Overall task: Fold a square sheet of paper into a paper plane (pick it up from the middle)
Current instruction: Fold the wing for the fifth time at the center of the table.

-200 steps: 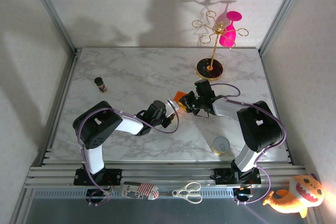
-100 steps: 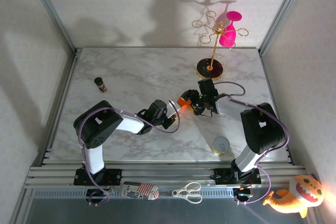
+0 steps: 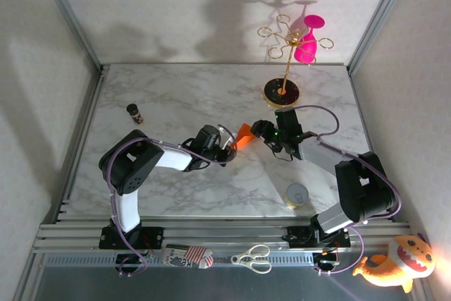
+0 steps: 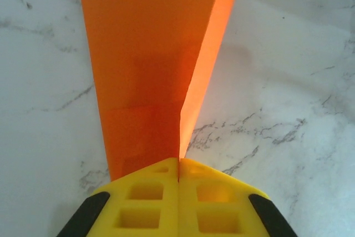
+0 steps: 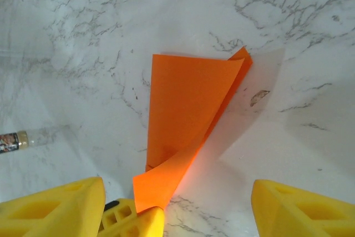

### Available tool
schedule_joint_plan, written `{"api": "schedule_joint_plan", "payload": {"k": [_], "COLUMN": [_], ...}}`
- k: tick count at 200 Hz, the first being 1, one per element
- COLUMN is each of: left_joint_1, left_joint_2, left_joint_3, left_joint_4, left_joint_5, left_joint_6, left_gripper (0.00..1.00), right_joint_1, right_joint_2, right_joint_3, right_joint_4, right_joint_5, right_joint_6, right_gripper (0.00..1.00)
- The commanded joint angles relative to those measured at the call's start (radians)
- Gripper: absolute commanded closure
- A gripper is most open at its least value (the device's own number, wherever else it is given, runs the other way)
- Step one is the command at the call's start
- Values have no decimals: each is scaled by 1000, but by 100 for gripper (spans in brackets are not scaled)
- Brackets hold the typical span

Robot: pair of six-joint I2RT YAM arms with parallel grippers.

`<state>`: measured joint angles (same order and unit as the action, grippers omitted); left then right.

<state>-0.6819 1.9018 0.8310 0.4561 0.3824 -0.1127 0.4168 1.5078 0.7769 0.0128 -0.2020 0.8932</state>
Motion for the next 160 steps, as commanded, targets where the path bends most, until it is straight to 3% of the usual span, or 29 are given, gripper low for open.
{"api": "schedule_joint_plan", "payload": {"k": [1, 60, 101, 160], "left_joint_1": [13, 29, 50, 67], "left_joint_2": [23, 45, 56, 71], "left_joint_3": [23, 27, 7, -7], "left_joint_4": [-15, 36, 96, 127], "left_joint_5": [100, 168, 203, 226], "left_joint_6": [-144, -331, -448, -501], "left_gripper": [100, 100, 100, 100], "right_joint_1": [-5, -4, -3, -1], "right_joint_2": [-11, 103, 166, 271], "right_joint_3": [-23, 11, 56, 140], "right_joint_4": [30, 39, 20, -39], "right_joint_5": [-9, -111, -112, -103], "right_joint_6": [-111, -176, -215, -229], "right_gripper": [29, 32, 35, 37]}}
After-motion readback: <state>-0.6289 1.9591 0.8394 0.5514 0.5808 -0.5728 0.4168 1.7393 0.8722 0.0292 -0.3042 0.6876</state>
